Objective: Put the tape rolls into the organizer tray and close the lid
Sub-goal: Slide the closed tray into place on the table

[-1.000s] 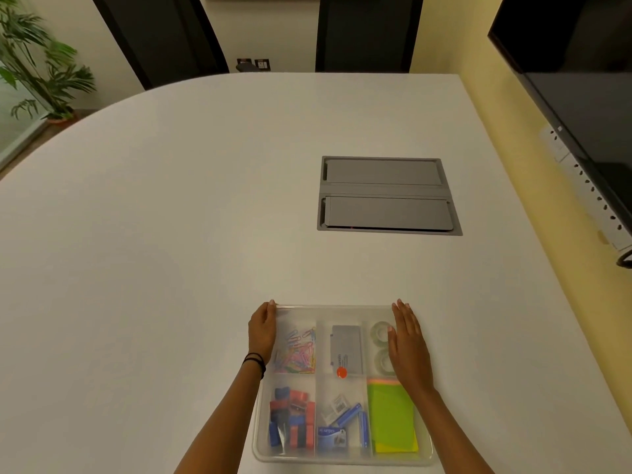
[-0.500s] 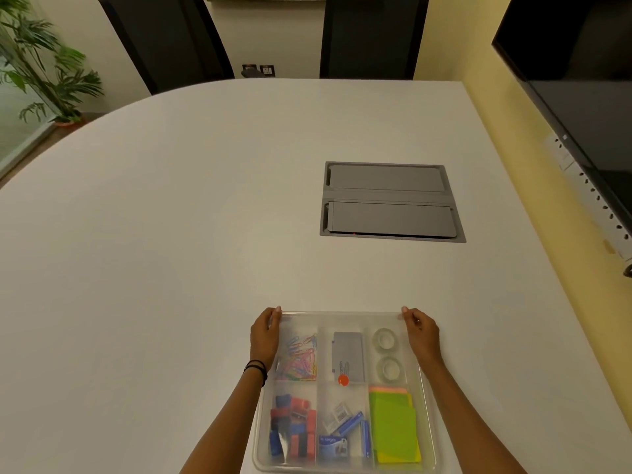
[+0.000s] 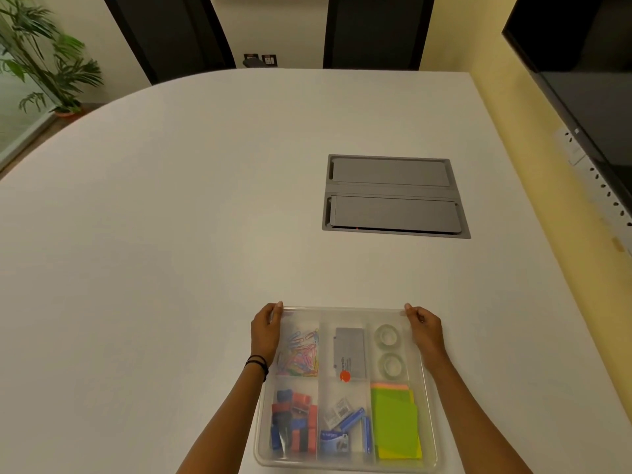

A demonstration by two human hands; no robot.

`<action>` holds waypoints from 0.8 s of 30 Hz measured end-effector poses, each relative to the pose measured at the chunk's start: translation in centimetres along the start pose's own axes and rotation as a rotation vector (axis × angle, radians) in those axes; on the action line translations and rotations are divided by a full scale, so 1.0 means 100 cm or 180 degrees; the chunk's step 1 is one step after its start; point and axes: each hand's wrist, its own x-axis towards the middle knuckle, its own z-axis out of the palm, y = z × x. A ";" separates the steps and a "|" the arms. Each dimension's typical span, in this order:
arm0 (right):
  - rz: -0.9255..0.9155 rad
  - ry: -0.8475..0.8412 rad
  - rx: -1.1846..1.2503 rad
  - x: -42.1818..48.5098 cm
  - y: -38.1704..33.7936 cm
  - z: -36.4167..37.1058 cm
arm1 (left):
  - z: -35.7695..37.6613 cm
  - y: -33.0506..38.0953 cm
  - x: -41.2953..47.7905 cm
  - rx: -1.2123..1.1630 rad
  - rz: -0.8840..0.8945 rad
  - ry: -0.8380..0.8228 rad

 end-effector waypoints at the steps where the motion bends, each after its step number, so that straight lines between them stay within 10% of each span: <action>1: -0.0016 -0.0006 0.0012 -0.001 0.000 0.000 | 0.000 0.000 0.000 -0.0004 0.0002 0.0000; 24: -0.0159 -0.0134 -0.1493 -0.134 0.065 -0.036 | -0.043 -0.041 -0.128 0.0911 0.0420 -0.0341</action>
